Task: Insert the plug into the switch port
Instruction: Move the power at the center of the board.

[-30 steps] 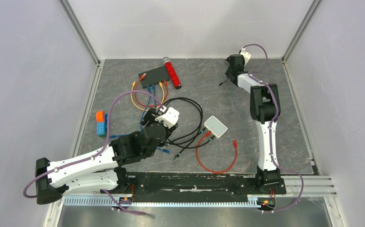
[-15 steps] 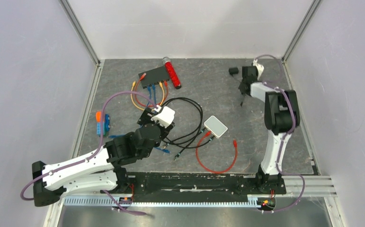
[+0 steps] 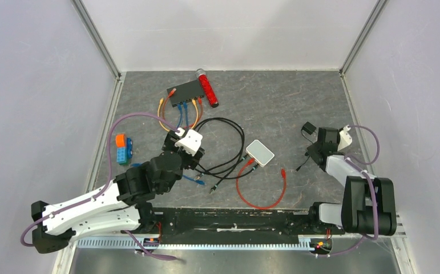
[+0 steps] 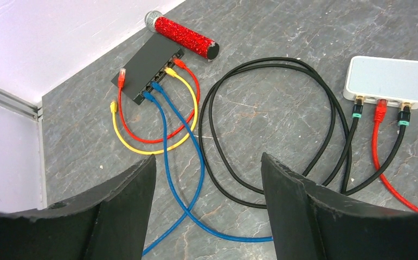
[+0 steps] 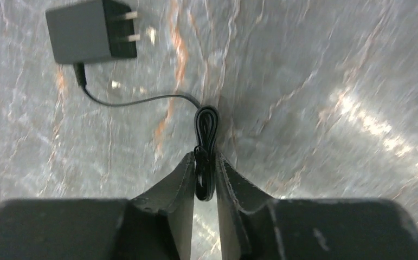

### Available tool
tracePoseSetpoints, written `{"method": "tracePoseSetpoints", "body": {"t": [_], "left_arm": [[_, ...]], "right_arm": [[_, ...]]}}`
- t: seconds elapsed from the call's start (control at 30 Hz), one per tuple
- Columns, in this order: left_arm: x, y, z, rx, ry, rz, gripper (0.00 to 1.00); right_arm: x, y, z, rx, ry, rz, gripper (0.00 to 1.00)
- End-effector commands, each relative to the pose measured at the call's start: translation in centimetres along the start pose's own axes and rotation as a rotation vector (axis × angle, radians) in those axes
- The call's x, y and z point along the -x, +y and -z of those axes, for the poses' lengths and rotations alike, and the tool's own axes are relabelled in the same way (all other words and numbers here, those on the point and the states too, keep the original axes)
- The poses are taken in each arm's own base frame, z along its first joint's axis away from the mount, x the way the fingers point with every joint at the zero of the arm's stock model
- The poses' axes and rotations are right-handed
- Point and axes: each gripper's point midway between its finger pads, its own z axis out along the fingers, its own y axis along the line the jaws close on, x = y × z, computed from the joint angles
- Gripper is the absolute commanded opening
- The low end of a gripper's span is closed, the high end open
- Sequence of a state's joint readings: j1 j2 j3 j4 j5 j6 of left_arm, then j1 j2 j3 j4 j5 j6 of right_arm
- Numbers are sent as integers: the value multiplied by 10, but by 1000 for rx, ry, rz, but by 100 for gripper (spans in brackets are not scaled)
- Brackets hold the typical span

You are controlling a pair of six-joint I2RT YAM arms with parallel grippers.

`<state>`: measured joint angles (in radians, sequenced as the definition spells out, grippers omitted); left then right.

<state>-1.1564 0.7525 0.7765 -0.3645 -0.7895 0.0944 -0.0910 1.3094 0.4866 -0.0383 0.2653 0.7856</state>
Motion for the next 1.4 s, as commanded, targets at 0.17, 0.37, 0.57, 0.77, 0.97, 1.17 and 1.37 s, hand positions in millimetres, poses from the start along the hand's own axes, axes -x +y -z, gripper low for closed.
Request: {"method": "tracePoseSetpoints", "body": {"t": [0.17, 0.37, 0.57, 0.77, 0.97, 1.17, 1.37], "left_arm": [[16, 4, 8, -13, -57, 82, 75], [19, 7, 12, -16, -81, 115, 75], [20, 5, 12, -28, -86, 126, 75], [19, 5, 12, -30, -88, 132, 75], [22, 6, 15, -35, -102, 150, 75], [29, 7, 21, -63, -137, 190, 75], [35, 9, 27, -87, -166, 212, 75]], "right_arm": [[43, 66, 45, 231, -41, 148, 39], [70, 99, 72, 438, -104, 809, 37], [36, 116, 99, 809, -176, 1370, 36], [-22, 90, 116, 1167, -105, 1864, 34], [-57, 49, 102, 1237, 140, 1994, 28], [-75, 27, 98, 1240, 279, 2050, 22], [-77, 3, 91, 1153, 348, 2140, 23]]}}
